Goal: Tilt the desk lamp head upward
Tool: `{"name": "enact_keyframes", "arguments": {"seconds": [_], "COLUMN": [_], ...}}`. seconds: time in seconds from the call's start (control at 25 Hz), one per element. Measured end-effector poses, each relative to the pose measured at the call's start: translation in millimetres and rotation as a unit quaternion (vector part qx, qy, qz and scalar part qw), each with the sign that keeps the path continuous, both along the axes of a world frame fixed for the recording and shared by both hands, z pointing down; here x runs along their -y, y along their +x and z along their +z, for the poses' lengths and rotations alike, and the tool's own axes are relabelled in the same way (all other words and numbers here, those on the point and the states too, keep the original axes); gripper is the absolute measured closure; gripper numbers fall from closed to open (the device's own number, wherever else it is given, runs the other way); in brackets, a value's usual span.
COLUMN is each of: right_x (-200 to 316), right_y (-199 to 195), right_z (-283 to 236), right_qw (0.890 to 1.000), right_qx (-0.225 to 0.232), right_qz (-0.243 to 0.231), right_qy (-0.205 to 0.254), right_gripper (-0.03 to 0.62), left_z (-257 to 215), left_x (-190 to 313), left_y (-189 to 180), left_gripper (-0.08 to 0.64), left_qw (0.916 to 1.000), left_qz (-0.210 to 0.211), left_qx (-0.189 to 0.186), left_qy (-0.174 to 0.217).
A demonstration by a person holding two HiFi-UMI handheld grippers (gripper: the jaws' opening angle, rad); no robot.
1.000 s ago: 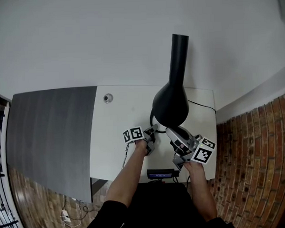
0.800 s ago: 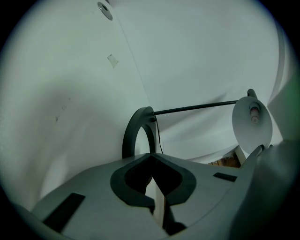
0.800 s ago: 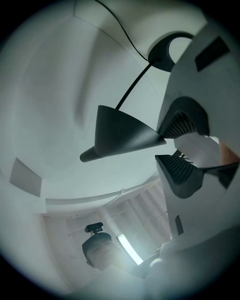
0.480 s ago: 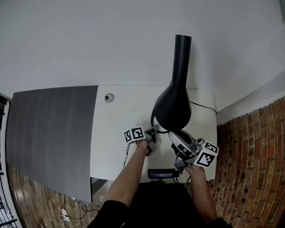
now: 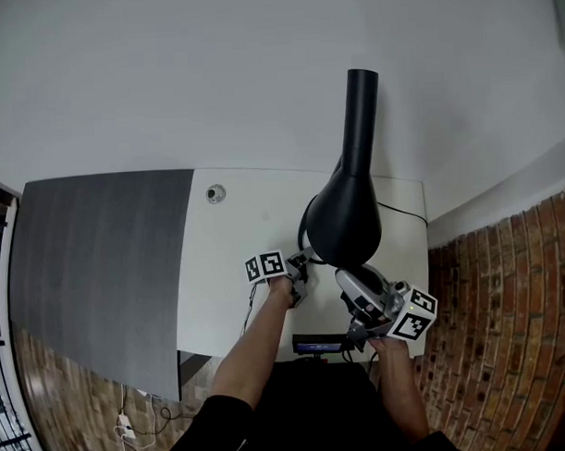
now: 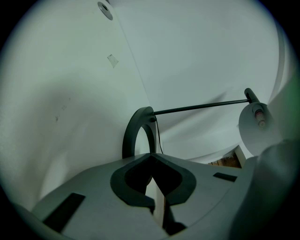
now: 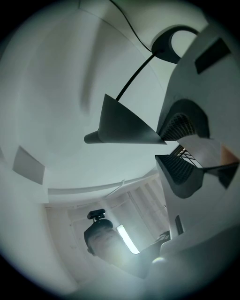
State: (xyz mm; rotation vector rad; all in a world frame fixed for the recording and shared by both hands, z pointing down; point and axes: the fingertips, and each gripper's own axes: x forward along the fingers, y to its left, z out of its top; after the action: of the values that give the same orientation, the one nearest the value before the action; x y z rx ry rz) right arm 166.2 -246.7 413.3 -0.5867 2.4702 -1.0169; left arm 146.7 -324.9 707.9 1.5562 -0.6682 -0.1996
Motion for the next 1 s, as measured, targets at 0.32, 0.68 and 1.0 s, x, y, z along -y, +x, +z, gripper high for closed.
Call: {"name": "enact_keyframes", "arguments": {"seconds": [0.32,0.68,1.0], "right_x": [-10,-17,-26], "right_y": [-1,-2,-2], "right_z": [-17,-33,-53], "right_qw": [1.0,0.999,0.998], "right_qx": [0.01,0.016,0.02], "right_qz": [-0.003,-0.007,-0.011], "right_qy": [0.017,0.039,0.065], "right_gripper": [0.495,0.495,0.496], "left_z": [0,0,0], "left_x": [0,2,0], "left_y": [0,0,0], "left_gripper": [0.551,0.551,0.551], "left_qw": [1.0,1.0,1.0], "left_qz": [0.001,0.0,0.0], "left_qx": [0.0,-0.001,0.0], "left_qy": [-0.001,-0.001,-0.001]}}
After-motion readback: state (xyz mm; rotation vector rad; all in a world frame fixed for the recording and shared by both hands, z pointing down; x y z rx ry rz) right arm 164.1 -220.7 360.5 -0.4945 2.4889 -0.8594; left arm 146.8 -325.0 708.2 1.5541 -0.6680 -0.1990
